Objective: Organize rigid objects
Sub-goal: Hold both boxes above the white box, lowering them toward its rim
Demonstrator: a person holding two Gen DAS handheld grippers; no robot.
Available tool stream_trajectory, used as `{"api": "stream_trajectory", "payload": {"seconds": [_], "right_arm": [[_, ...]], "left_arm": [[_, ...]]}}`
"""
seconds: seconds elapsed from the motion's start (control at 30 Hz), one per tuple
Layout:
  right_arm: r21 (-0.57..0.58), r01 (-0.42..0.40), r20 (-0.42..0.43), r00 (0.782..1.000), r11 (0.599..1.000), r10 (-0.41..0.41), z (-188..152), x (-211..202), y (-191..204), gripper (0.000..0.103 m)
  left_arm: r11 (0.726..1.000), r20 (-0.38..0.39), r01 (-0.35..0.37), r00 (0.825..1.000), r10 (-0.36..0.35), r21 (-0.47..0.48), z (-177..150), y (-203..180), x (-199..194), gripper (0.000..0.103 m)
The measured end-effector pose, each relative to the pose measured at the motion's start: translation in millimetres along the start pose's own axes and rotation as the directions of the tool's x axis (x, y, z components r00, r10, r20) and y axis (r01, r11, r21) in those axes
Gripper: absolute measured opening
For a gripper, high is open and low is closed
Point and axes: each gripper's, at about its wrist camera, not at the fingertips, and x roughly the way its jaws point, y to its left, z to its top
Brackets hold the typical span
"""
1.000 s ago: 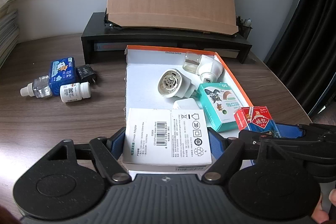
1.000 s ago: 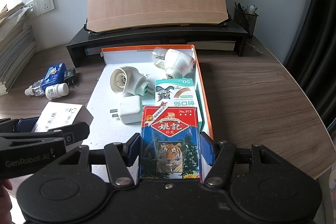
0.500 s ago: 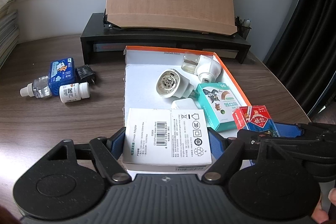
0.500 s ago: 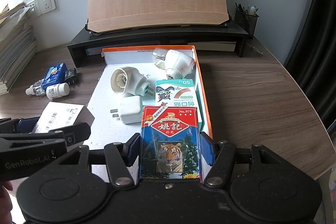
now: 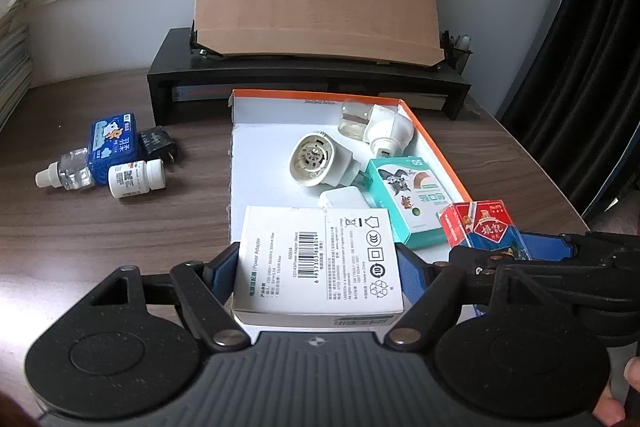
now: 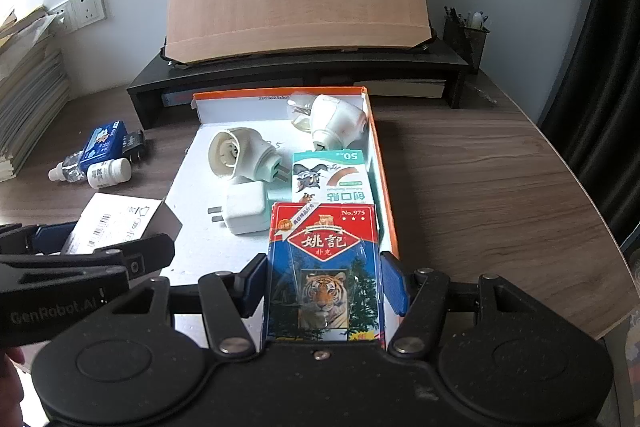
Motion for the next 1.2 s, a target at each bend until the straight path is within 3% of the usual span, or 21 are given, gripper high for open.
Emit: {"api": "stream_trajectory", "payload": {"seconds": [1.2], "right_arm": [[0.004, 0.006, -0.001, 1.0, 1.0, -0.006, -2.6, -1.1, -4.7, 0.071]], "left_arm": [[1.0, 0.0, 0.008, 1.0, -0.008, 0.001, 1.1, -2.4, 1.7, 0.079]]}}
